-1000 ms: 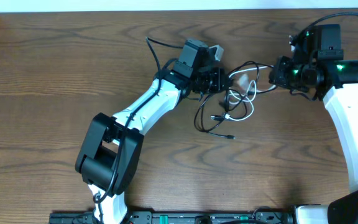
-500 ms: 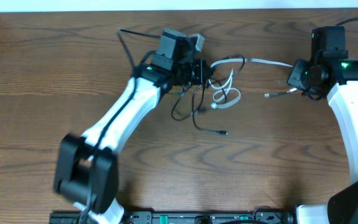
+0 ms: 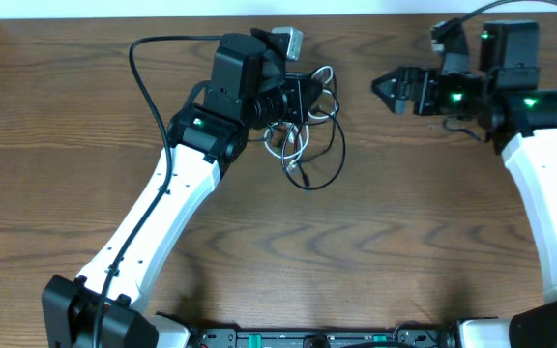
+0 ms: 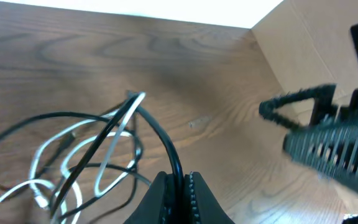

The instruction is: Untangle cables

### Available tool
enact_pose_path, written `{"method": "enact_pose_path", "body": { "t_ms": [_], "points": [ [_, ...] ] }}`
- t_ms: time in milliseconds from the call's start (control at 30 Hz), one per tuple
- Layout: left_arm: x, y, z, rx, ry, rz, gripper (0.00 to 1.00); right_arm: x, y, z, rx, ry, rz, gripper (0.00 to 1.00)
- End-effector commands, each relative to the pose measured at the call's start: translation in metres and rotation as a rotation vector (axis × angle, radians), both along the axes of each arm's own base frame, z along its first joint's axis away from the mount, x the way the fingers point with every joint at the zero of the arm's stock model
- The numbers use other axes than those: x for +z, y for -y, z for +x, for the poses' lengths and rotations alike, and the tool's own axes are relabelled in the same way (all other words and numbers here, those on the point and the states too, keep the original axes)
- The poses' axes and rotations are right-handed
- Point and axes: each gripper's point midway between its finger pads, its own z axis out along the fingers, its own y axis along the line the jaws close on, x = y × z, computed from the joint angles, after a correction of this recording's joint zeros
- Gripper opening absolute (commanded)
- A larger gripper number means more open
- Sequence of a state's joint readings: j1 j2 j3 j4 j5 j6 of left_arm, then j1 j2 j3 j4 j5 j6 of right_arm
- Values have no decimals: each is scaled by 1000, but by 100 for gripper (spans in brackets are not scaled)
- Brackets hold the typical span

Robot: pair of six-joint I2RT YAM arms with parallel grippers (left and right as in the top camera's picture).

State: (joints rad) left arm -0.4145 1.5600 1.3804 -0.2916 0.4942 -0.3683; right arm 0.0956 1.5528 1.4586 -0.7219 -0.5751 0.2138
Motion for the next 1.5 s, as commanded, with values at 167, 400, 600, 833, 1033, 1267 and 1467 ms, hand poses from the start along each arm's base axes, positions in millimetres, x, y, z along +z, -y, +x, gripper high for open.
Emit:
{"method": "enact_pose_path", "body": {
  "t_ms": [167,400,600,833,1033,1267,1467],
  "points": [
    [25,-4,-2,26,37,-45,7,-73,-27,22,-55,-178,-63,72],
    [68,-13,-22,24,125,-85,8,-140,-29,61,-81,-209,-91,49],
    [90,-28,-28,52,174,-103,7,-159,-27,61,-84,-260,-75,43],
    [83,-35,-26,69,147,-90,7,-78,-28,50,157,-42,85,56],
    [82,-35,-26,85,116,-114,7,-30,-56,27,366,81,241,60],
    [80,-30,-31,51,99,-125,7,-43,-86,25,389,115,126,64],
    [81,-30,-31,47,99,-127,7,-85,-82,44,217,26,-39,61]
  ]
}}
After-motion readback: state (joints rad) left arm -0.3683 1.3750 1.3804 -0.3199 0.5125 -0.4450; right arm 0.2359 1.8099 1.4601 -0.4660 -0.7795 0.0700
